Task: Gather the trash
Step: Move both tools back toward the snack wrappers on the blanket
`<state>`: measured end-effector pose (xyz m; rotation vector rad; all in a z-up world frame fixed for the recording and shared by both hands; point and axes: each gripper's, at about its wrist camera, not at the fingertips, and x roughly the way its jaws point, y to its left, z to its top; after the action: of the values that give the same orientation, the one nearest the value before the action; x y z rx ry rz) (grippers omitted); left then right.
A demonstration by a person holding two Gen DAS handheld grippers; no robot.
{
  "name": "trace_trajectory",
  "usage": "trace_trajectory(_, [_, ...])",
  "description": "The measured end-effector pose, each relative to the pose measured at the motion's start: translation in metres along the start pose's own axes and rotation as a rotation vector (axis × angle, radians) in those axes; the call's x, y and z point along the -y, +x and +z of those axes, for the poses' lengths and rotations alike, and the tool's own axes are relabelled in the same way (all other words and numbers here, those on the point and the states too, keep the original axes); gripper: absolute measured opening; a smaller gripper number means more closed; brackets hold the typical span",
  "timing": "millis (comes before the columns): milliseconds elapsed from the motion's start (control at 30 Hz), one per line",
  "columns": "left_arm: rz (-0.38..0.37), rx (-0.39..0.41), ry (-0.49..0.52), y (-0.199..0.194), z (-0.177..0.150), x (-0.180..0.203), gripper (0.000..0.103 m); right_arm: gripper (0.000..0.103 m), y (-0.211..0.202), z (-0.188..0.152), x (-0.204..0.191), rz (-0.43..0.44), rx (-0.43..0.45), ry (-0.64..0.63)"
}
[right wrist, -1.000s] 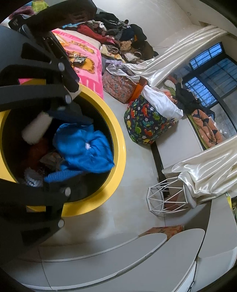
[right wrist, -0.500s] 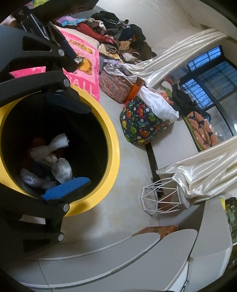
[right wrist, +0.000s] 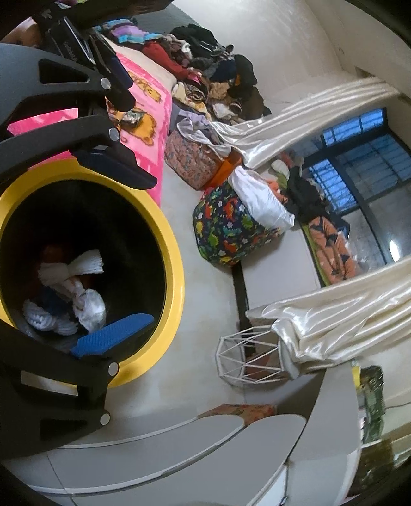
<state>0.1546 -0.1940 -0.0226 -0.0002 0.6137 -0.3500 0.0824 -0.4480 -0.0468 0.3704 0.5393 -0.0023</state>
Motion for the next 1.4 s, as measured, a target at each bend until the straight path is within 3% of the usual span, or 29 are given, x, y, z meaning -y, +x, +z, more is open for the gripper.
trace_trajectory(733, [0.159, 0.049, -0.124, -0.026, -0.003, -0.098, 0.092, 0.079, 0.012, -0.02, -0.098, 0.142, -0.041, -0.203])
trace_trajectory(1133, [0.275, 0.035, -0.256, -0.032, -0.013, -0.186, 0.092, 0.079, 0.05, -0.043, -0.172, 0.226, -0.151, -0.31])
trace_trajectory(1400, [0.29, 0.005, -0.362, -0.029, -0.022, -0.238, 0.092, 0.079, 0.09, -0.06, -0.211, 0.274, -0.244, -0.342])
